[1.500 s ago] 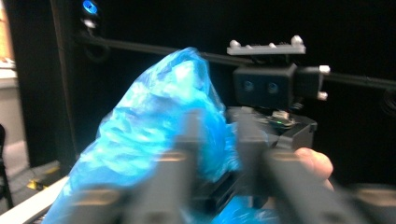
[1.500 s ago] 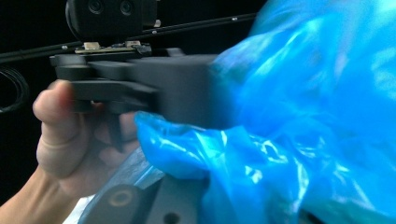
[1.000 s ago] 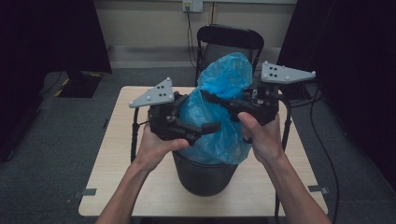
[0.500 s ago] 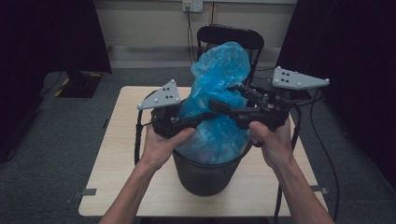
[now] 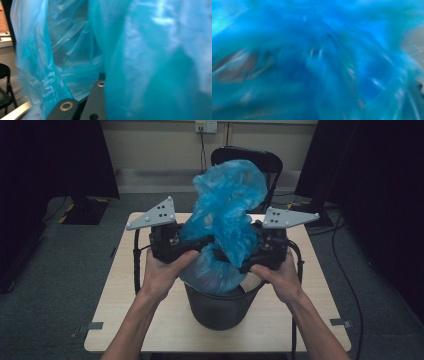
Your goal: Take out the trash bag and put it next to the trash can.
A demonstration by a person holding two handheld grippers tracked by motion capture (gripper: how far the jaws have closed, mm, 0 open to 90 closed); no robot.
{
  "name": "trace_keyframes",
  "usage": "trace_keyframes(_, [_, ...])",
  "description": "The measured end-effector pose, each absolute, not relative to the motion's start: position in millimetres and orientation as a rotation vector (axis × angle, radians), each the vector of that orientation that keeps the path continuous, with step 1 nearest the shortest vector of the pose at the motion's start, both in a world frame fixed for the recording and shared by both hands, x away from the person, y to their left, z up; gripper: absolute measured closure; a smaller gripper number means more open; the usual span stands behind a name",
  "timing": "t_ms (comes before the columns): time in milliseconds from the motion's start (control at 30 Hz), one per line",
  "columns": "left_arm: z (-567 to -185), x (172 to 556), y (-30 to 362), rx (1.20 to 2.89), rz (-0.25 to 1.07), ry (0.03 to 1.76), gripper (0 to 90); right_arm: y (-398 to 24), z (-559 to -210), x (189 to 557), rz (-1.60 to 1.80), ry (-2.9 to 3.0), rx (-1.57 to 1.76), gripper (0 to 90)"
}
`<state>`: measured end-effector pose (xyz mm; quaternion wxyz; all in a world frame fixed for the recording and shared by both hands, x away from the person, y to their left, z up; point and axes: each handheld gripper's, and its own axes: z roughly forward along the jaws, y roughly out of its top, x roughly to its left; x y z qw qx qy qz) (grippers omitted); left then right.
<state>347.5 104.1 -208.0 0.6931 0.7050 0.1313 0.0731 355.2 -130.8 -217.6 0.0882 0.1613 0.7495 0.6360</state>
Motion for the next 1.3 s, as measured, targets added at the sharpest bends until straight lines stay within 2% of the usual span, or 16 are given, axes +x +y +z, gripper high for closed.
trace_keyframes(67, [-210,348,104,1.557,0.145,0.302,87.4,-127,-218,356,1.883,2.228,0.48,18.8])
trace_keyframes(100, [-210,349,104,1.545,0.13,0.302,87.4,-126,-218,357,1.888,2.222,0.479,26.3])
trace_keyframes(133, [-211,350,105,1.533,0.12,0.306,87.4,-126,-219,358,1.894,2.228,0.465,38.6])
trace_keyframes(233, [-212,351,105,1.533,0.129,0.314,84.5,-126,-219,359,1.913,2.238,0.422,67.8])
trace_keyframes(267, [-212,352,106,1.527,0.126,0.323,77.8,-126,-219,357,1.902,2.238,0.409,74.5])
trace_keyframes(333, [-213,351,110,1.534,0.144,0.338,60.9,-127,-219,357,1.896,2.238,0.406,81.7])
trace_keyframes(467, [-216,356,119,1.524,0.128,0.351,23.0,-131,-216,357,1.912,2.236,0.402,85.1])
trace_keyframes(500, [-216,357,121,1.522,0.118,0.351,17.1,-132,-215,356,1.915,2.239,0.397,85.2])
trace_keyframes(700, [-220,357,120,1.564,0.111,0.286,11.7,-140,-204,357,1.962,2.229,0.388,85.3])
trace_keyframes(833, [-220,352,104,1.642,0.201,0.286,10.4,-134,-197,356,1.956,2.239,0.389,85.1])
trace_keyframes(967, [-219,348,94,1.71,0.33,0.276,19.6,-130,-193,355,1.973,2.235,0.415,84.6])
trace_keyframes(1133, [-221,344,92,1.728,0.399,0.263,51.6,-129,-194,356,2.015,2.22,0.446,81.0])
trace_keyframes(1200, [-223,345,92,1.724,0.397,0.276,65.0,-128,-195,355,2.003,2.205,0.471,70.9])
trace_keyframes(1300, [-228,351,96,1.681,0.349,0.292,79.3,-127,-196,351,1.965,2.174,0.492,48.1])
